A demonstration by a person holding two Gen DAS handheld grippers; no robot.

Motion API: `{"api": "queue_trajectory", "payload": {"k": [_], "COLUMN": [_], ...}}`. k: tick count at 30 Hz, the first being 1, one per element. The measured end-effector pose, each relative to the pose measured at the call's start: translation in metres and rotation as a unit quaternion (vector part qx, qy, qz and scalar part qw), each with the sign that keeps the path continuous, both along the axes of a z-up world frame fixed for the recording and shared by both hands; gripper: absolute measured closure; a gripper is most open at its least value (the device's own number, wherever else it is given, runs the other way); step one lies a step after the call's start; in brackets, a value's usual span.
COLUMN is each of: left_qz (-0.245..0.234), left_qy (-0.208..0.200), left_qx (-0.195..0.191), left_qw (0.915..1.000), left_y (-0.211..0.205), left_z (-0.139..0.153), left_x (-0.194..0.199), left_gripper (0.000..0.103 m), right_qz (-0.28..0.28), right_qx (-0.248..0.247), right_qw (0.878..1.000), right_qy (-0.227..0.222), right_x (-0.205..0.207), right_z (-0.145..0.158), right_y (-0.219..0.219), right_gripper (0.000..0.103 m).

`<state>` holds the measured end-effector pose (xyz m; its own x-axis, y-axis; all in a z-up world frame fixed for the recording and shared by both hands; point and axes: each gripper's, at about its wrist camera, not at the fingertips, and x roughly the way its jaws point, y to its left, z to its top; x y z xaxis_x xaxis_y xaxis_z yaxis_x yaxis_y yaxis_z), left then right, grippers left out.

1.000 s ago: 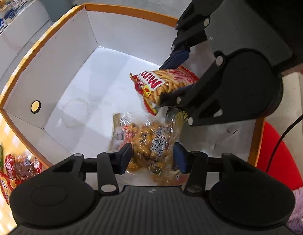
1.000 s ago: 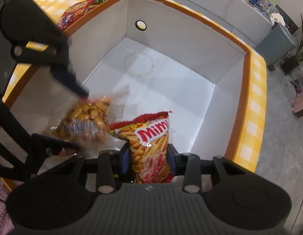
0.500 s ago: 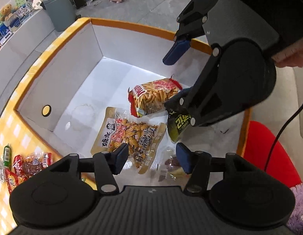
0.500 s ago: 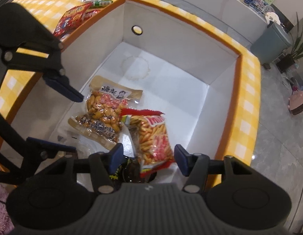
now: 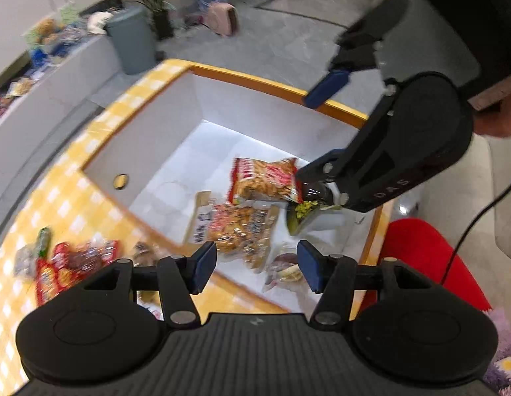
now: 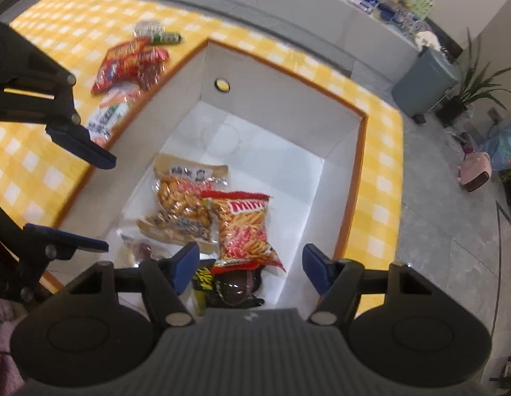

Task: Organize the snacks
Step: 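Lift both tools out of the box back toward the remaining snacks, then lower both tools toward the white spicy strip packet and red snack bag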

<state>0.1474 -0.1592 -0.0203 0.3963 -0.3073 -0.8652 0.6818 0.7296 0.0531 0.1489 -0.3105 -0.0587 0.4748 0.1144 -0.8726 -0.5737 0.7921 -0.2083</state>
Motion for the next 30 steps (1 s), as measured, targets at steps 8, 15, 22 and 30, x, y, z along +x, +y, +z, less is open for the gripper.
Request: {"api": "queue_trajectory", "payload": {"k": [8, 15, 22, 30], "left_qz": [0.066, 0.137, 0.209, 0.283], "left_qy": [-0.042, -0.094, -0.138, -0.125], "left_qx": [-0.036, -0.061, -0.069, -0.089], "left_qw": [0.9963, 0.9842, 0.9657, 0.9467], "left_y": [0.048, 0.093, 0.136, 0.180], "left_z": [0.022, 0.030, 0.020, -0.006], "left_x": [-0.030, -0.057, -0.081, -0.103], "left_gripper": [0.037, 0.037, 0.037, 0.037], "right_qz": [-0.031, -0.044, -0.067, -0.077], "right_qx": [0.060, 0.132, 0.187, 0.191], "right_qw": [0.996, 0.984, 0.968, 0.956], "right_qy": [-0.052, -0.108, -0.152, -0.209], "right_x": [-0.037, -0.069, -0.092, -0.126], "right_z": [0.022, 0.029, 0.016, -0.017], "right_y": [0.024, 0.057, 0.092, 0.136], "right_gripper": [0.035, 0.035, 0.035, 0.043]}}
